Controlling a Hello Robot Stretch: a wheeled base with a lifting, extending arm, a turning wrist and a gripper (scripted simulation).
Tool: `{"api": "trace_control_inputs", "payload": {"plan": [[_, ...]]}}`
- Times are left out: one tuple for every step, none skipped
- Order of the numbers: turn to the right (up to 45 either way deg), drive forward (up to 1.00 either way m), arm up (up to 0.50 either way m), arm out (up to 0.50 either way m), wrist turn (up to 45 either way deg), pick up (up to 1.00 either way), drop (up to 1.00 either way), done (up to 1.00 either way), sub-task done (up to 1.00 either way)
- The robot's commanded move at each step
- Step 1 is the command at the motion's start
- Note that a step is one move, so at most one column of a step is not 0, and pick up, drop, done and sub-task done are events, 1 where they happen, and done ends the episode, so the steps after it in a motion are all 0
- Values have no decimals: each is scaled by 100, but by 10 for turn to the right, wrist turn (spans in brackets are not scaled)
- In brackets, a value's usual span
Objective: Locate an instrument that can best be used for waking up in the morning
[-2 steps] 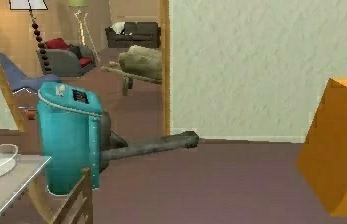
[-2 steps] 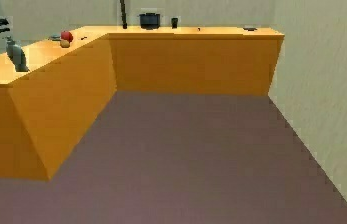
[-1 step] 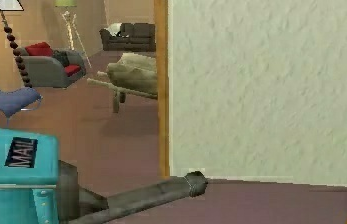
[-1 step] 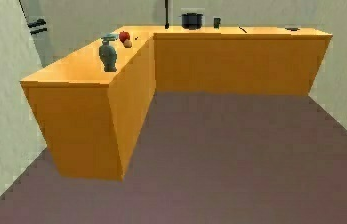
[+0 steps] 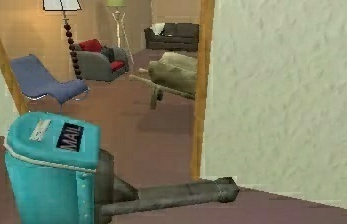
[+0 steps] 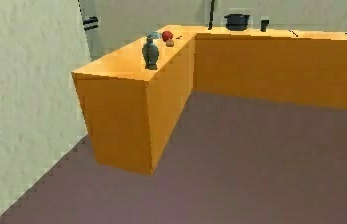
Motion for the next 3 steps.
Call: {"api": "trace_control_inputs", "payload": {"plan": [[0, 45, 0, 0, 0, 0, 0, 0, 0], [-90, 0, 0, 0, 0, 0, 0, 0, 0], [0, 90, 0, 0, 0, 0, 0, 0, 0]]}}
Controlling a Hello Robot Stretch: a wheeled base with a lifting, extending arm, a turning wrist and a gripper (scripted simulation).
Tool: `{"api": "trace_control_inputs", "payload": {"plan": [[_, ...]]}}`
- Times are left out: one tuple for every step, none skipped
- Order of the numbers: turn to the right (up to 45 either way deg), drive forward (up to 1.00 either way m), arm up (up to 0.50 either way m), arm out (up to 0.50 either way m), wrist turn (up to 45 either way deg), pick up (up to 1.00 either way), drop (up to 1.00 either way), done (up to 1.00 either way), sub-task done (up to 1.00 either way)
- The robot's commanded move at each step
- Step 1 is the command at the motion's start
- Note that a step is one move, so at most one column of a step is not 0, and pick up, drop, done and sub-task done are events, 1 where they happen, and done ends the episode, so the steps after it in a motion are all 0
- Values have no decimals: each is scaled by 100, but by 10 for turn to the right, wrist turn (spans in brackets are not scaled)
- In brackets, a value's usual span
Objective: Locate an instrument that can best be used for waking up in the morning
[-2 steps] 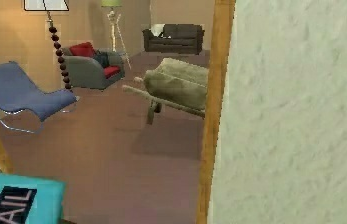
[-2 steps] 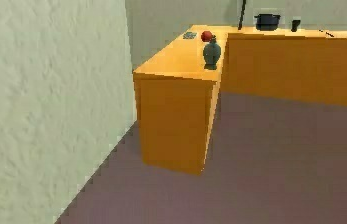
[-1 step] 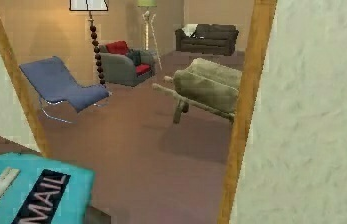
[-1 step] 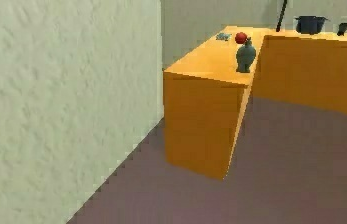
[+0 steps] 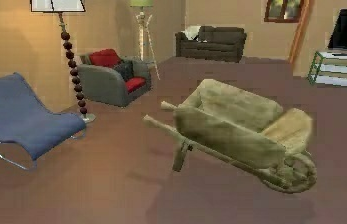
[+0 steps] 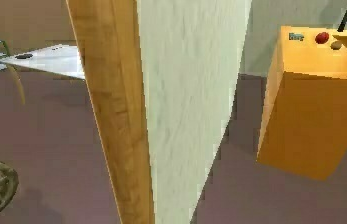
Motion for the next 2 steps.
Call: {"api": "trace_control_inputs", "payload": {"plan": [[390, 0, 0, 0, 0, 0, 0, 0, 0], [0, 65, 0, 0, 0, 0, 0, 0, 0]]}}
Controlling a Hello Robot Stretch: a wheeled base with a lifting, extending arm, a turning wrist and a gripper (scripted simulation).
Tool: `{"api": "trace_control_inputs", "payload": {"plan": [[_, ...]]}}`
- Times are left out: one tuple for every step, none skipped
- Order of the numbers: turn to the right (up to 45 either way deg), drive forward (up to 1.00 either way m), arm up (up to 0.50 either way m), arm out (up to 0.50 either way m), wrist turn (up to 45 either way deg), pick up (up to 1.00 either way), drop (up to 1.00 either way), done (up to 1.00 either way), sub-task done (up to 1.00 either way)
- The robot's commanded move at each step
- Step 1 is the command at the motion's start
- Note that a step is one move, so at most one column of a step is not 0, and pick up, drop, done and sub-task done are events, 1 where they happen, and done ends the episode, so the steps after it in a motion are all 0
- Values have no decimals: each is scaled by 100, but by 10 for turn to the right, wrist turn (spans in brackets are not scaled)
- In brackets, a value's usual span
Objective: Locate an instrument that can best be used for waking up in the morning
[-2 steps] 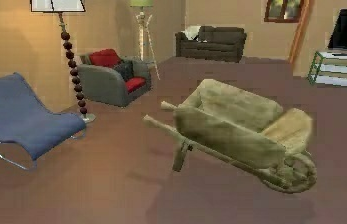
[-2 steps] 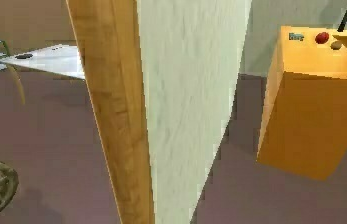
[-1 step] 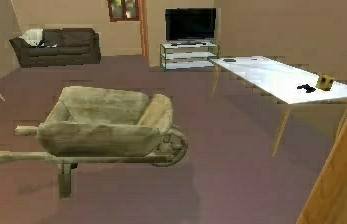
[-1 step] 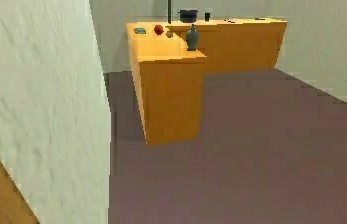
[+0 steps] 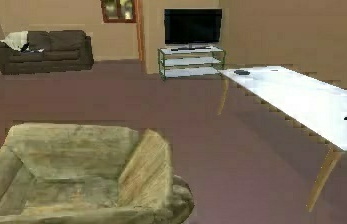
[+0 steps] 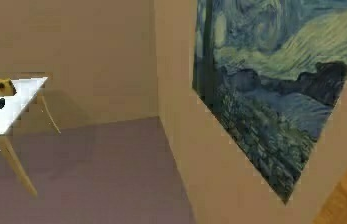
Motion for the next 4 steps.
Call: {"api": "trace_control_inputs", "payload": {"plan": [[300, 0, 0, 0, 0, 0, 0, 0, 0], [0, 40, 0, 0, 0, 0, 0, 0, 0], [0, 65, 0, 0, 0, 0, 0, 0, 0], [-360, 0, 0, 0, 0, 0, 0, 0, 0]]}}
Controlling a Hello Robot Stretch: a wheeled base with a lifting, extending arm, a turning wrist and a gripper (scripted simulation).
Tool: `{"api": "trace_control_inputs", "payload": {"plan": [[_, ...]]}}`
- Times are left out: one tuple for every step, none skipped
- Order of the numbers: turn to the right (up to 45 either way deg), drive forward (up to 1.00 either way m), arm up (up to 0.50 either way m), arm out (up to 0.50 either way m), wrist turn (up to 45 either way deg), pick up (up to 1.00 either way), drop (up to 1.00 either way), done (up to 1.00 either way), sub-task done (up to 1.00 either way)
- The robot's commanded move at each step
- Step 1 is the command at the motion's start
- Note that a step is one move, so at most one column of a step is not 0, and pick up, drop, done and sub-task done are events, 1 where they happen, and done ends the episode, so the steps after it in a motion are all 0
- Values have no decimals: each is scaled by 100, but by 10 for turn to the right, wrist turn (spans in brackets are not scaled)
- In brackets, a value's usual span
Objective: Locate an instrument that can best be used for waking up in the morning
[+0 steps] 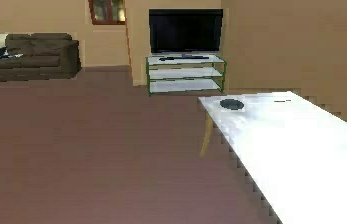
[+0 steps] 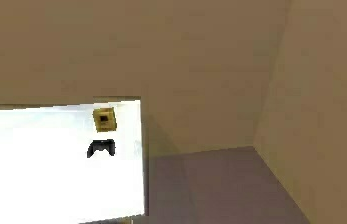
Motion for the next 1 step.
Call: {"api": "trace_control_inputs", "payload": {"plan": [[0, 25, 0, 0, 0, 0, 0, 0, 0]]}}
